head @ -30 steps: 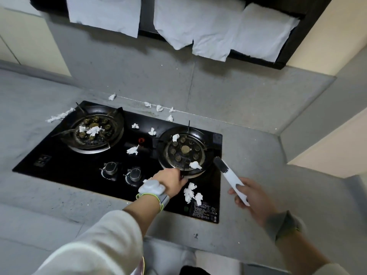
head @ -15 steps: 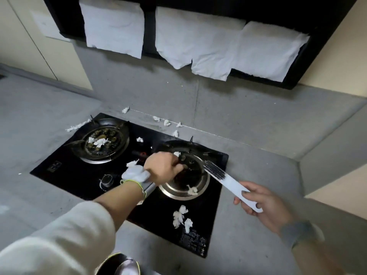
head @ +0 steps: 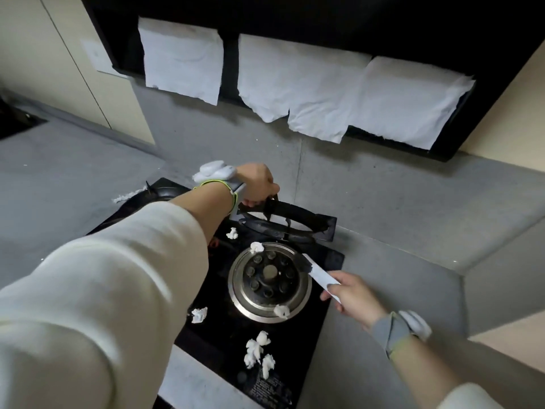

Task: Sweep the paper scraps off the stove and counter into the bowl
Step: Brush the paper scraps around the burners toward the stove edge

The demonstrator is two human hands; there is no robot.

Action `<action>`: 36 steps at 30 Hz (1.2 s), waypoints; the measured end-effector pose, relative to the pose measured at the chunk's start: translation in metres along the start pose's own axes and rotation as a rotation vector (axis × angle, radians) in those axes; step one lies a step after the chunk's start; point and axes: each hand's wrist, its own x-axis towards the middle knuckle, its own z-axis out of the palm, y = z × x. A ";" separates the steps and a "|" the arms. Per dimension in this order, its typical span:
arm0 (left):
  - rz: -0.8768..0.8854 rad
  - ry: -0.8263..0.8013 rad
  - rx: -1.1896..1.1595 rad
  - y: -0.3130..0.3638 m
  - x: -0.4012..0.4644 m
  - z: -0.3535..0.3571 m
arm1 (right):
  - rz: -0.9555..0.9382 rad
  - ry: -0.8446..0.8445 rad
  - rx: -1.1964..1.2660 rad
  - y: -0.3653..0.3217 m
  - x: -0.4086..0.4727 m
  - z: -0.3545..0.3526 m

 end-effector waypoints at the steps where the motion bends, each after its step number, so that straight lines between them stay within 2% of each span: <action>1: -0.005 0.003 -0.009 0.001 0.002 0.000 | -0.017 -0.020 -0.048 -0.006 0.008 0.011; 4: -0.008 0.023 -0.016 0.006 0.008 -0.001 | -0.090 -0.052 -0.267 -0.027 0.029 0.042; 9: 0.026 0.069 0.048 0.015 0.017 0.006 | -0.099 0.024 -0.604 -0.072 0.060 0.078; 14: 0.093 0.073 0.097 0.022 0.020 0.012 | -0.062 -0.026 -0.739 -0.085 0.088 0.101; 18: 0.140 0.079 0.127 0.021 0.019 0.015 | -0.161 -0.047 -0.849 -0.087 0.099 0.109; 20: 0.159 0.083 0.139 0.020 0.017 0.015 | -0.230 -0.106 -0.900 -0.090 0.100 0.106; 24: 0.204 0.076 0.148 0.016 0.012 0.015 | -0.329 -0.365 -1.051 -0.092 0.091 0.104; 31: 0.221 0.079 0.162 -0.003 0.001 0.022 | -0.368 -0.428 -1.006 -0.073 0.038 0.085; 33: 0.223 0.082 0.150 -0.010 -0.003 0.027 | -0.344 -0.387 -0.854 -0.058 0.021 0.067; 36: 0.210 0.134 0.120 -0.020 -0.012 0.036 | -0.212 -0.261 -0.512 -0.021 0.001 0.037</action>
